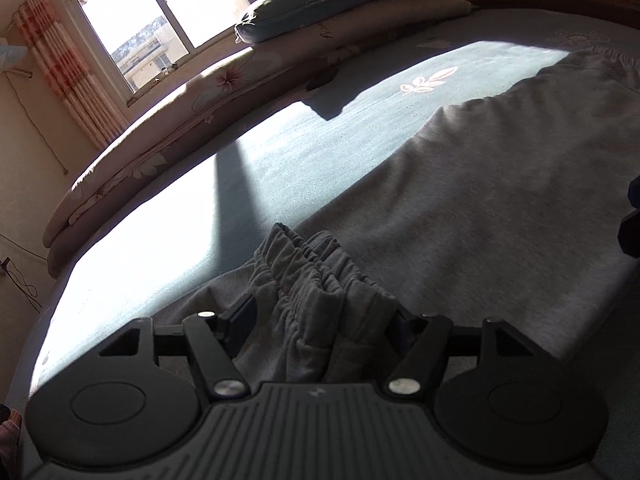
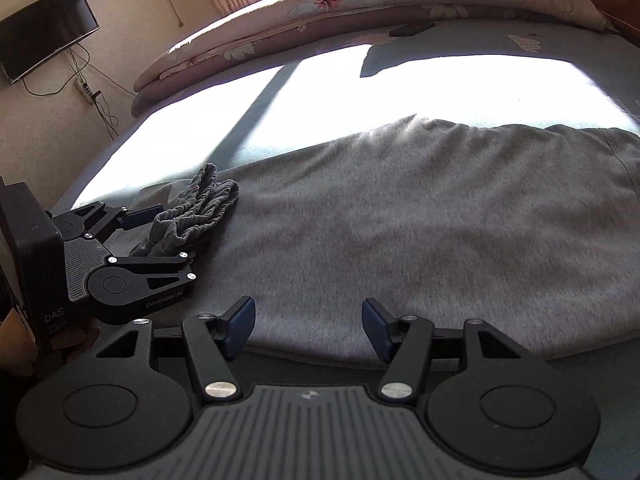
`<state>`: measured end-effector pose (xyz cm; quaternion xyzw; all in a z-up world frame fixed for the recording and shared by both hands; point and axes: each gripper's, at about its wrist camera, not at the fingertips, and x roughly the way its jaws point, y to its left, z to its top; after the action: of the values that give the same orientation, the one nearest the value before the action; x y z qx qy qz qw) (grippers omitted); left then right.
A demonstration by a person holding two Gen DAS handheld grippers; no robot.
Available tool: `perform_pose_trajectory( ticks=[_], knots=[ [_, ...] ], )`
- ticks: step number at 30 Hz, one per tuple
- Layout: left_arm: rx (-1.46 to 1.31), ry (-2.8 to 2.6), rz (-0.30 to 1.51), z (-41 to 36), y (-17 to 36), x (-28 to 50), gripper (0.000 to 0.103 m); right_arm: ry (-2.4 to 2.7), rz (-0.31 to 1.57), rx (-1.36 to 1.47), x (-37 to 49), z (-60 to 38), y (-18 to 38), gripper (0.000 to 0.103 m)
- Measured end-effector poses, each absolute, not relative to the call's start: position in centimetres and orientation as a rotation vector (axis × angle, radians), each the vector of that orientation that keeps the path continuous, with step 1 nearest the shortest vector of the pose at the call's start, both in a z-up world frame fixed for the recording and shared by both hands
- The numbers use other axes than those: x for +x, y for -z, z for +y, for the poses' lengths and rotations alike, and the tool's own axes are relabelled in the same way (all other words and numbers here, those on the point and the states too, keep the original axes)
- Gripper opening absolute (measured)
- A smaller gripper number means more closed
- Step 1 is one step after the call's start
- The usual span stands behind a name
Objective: Fold clothes
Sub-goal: 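Open the left gripper to release the waistband onto the pants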
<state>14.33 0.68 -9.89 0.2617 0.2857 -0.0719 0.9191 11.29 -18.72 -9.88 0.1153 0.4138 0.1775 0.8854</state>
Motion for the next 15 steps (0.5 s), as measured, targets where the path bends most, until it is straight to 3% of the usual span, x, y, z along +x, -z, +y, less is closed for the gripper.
perform_pose_trajectory(
  ticks=[3, 9, 12, 15],
  knots=[
    [0.497, 0.201, 0.519, 0.2, 8.0, 12.8, 0.077, -0.355, 0.861, 0.245, 11.5, -18.7, 9.9, 0.065],
    [0.345, 0.197, 0.479, 1.5, 6.0, 12.8, 0.078, -0.325, 0.850, 0.205, 11.5, -18.2, 9.8, 0.069],
    [0.170, 0.101, 0.507, 6.0, 5.5, 14.2, 0.078, -0.307, 0.846, 0.168, 11.5, -17.8, 9.7, 0.070],
    [-0.023, 0.003, 0.539, 11.6, 5.5, 15.5, 0.086, -0.315, 0.831, 0.155, 11.5, -17.4, 9.6, 0.070]
  ],
)
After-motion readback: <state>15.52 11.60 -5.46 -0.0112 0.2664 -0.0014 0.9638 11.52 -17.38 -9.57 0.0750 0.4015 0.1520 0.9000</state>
